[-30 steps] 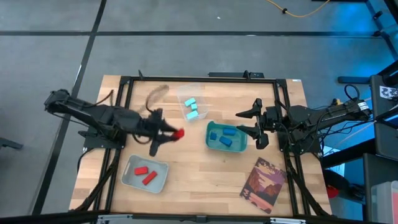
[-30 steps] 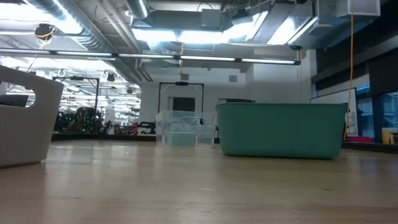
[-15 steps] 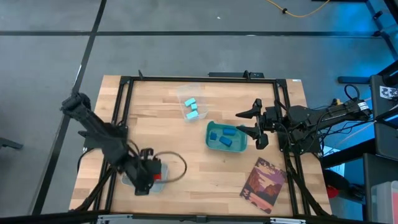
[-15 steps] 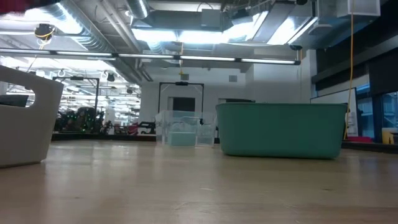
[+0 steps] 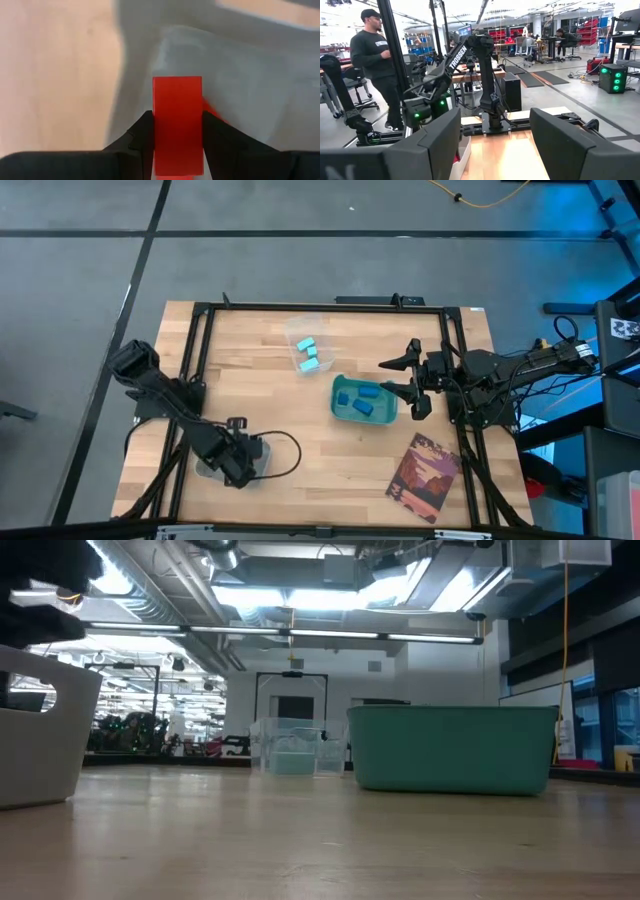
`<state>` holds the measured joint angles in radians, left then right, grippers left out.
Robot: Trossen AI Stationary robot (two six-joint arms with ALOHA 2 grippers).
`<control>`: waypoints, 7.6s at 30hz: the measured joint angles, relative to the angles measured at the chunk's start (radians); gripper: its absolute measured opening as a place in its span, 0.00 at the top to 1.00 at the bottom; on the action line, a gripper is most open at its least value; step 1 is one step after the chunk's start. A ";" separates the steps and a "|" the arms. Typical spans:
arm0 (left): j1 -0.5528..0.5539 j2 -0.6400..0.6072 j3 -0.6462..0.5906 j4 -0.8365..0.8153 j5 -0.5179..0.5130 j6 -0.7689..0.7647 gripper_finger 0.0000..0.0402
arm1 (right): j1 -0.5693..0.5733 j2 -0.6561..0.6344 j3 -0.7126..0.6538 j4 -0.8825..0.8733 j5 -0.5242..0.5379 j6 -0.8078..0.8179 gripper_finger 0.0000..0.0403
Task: Sort & place blocks by color
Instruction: Put the red block into the gray bin, then return to Home Position
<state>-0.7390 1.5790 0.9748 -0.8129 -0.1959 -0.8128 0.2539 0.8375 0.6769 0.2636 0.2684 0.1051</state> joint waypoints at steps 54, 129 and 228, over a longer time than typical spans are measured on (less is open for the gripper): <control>0.602 -0.755 0.206 0.365 -0.212 0.738 0.73 | 0.000 0.000 0.000 0.018 0.001 0.008 0.40; 0.643 -1.534 -0.967 1.084 0.003 0.508 1.00 | 0.013 -0.391 -0.112 -0.271 -0.053 0.263 1.00; 0.642 -1.533 -0.967 1.083 -0.001 0.509 1.00 | -0.080 -0.827 -0.666 -0.239 -0.235 0.072 0.93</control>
<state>-0.0966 0.0456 0.0078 0.2703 -0.1967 -0.3042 0.1734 0.0109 0.0105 0.0246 0.0330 0.1771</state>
